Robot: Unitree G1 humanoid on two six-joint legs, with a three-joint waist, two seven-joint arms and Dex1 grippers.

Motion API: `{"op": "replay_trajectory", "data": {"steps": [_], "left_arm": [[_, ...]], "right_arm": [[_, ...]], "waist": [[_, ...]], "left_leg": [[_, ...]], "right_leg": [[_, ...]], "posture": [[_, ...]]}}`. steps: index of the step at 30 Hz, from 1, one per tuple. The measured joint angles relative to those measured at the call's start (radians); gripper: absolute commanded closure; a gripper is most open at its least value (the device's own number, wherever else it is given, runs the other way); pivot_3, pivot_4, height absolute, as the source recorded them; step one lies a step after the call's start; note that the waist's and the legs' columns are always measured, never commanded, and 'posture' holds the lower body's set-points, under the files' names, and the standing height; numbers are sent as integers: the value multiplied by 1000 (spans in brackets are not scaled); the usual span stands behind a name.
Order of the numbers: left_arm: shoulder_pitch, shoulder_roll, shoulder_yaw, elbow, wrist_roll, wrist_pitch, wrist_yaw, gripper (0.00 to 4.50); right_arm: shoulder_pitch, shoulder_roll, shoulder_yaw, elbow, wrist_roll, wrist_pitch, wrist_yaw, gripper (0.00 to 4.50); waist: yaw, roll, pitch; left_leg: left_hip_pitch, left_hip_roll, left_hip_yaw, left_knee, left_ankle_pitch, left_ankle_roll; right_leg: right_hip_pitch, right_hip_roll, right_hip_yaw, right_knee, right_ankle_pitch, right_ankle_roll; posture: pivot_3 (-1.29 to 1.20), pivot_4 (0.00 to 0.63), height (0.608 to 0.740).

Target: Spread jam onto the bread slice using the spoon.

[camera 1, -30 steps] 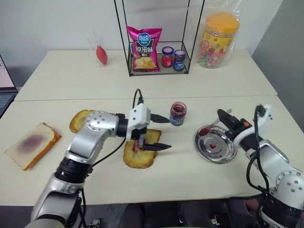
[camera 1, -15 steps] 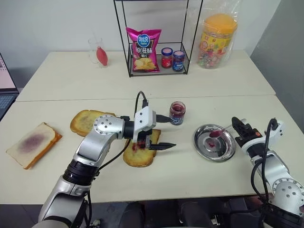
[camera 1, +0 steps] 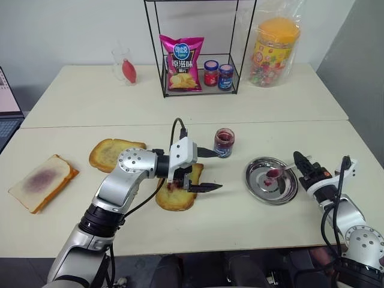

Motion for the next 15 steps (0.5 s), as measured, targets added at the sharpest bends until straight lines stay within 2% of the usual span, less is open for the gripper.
{"op": "replay_trajectory", "data": {"steps": [15], "left_arm": [[11,11,1,-33,-7,23,0,0]], "right_arm": [[-2,-35,0,22,-8,-5,17,53]], "waist": [[0,0,0]], "left_leg": [[3,0,0,0,0,0]], "right_leg": [[3,0,0,0,0,0]], "posture": [[0,150,740]]}}
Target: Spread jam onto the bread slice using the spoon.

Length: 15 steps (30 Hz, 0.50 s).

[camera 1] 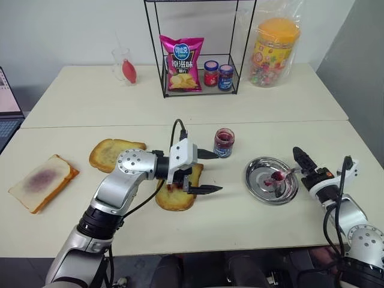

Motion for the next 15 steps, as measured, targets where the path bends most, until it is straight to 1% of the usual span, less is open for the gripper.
{"op": "replay_trajectory", "data": {"steps": [5,11,15], "left_arm": [[0,3,2,0,-5,1,0,0],[0,11,7,0,-6,1,1,0],[0,33,16,2,-7,3,1,0]], "right_arm": [[-10,-22,0,19,-5,0,6,53],[-11,-34,1,19,-7,1,7,53],[22,-97,-1,7,-31,10,7,53]], "waist": [[0,0,0],[0,0,0],[1,0,0]], "left_leg": [[8,0,1,-1,0,0],[9,0,1,-1,0,0],[9,0,1,-1,0,0]], "right_leg": [[9,0,1,-2,-2,4],[9,0,1,-2,-2,4],[9,0,1,-2,-2,4]], "posture": [[0,150,740],[0,150,740],[0,150,740]]}}
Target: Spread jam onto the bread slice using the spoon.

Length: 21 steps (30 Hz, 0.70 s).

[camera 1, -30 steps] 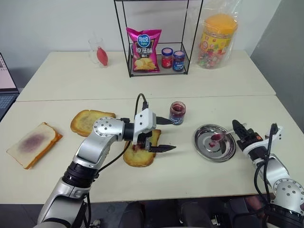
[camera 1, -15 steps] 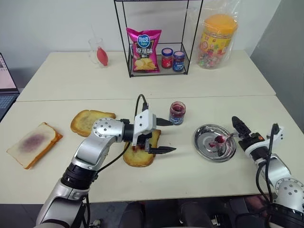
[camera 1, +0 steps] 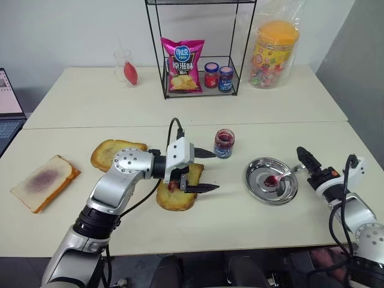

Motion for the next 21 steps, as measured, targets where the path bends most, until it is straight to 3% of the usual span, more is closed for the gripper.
{"op": "replay_trajectory", "data": {"steps": [7,9,12,17,21], "left_arm": [[-35,151,180,86,-45,68,2,0],[-38,195,215,114,-51,93,3,0],[-2,271,284,124,-67,150,11,0],[310,380,391,25,-91,212,-10,0],[462,411,475,-58,-128,248,-22,0]], "right_arm": [[144,-273,-58,-135,-61,71,77,53],[198,-428,-27,-206,-107,105,184,53],[244,-576,-24,-290,-144,116,352,53],[300,-743,11,-450,-111,183,625,53],[261,-783,112,-541,-79,202,732,53]], "waist": [[-4,1,0],[-4,3,2],[-5,2,2],[-2,-1,3],[22,-9,5]], "left_leg": [[1,1,0,0,0,0],[2,0,2,0,0,0],[2,1,2,-1,0,0],[0,2,1,-2,0,0],[0,3,-1,0,0,0]], "right_leg": [[0,1,0,0,0,1],[0,0,2,0,0,1],[0,0,1,-1,0,1],[-1,0,-1,-1,-2,0],[0,-2,-3,-1,-2,0]], "posture": [[0,150,740],[0,150,740],[0,150,740],[0,150,740],[0,150,740]]}}
